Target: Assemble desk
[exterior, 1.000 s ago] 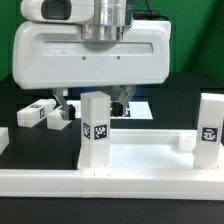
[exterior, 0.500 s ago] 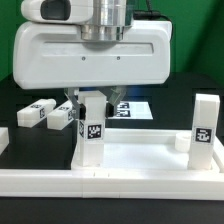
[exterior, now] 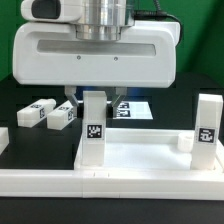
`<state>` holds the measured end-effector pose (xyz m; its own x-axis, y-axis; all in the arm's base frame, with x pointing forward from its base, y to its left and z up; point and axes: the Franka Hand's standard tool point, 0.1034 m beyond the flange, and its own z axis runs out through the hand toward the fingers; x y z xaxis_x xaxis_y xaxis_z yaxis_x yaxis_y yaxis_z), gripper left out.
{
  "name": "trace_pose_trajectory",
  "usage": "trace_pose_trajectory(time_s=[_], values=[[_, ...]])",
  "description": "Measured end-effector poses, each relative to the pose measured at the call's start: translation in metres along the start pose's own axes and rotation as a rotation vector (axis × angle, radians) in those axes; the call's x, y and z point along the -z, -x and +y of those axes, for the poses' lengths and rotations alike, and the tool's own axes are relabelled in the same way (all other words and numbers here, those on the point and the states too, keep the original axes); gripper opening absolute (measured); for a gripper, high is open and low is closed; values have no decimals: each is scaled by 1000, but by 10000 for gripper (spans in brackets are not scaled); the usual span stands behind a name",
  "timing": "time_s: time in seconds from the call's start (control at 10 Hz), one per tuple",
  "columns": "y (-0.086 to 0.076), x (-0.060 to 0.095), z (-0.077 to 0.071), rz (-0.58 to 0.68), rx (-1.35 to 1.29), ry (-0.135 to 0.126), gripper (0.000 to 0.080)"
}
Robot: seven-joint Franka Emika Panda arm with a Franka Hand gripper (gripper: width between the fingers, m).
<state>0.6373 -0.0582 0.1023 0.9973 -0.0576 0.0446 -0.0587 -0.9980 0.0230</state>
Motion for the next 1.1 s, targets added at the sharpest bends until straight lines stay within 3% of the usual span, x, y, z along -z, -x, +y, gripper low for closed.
trace_pose_trajectory(time_s=[0.2,0.7,1.0,1.1], values=[[0,0,1,-1,-206,-14,290],[1,0,7,-3,-620,-8,313],[1,0,7,0,-672,-9,335],[1,1,6,-1,-671,-9,510]])
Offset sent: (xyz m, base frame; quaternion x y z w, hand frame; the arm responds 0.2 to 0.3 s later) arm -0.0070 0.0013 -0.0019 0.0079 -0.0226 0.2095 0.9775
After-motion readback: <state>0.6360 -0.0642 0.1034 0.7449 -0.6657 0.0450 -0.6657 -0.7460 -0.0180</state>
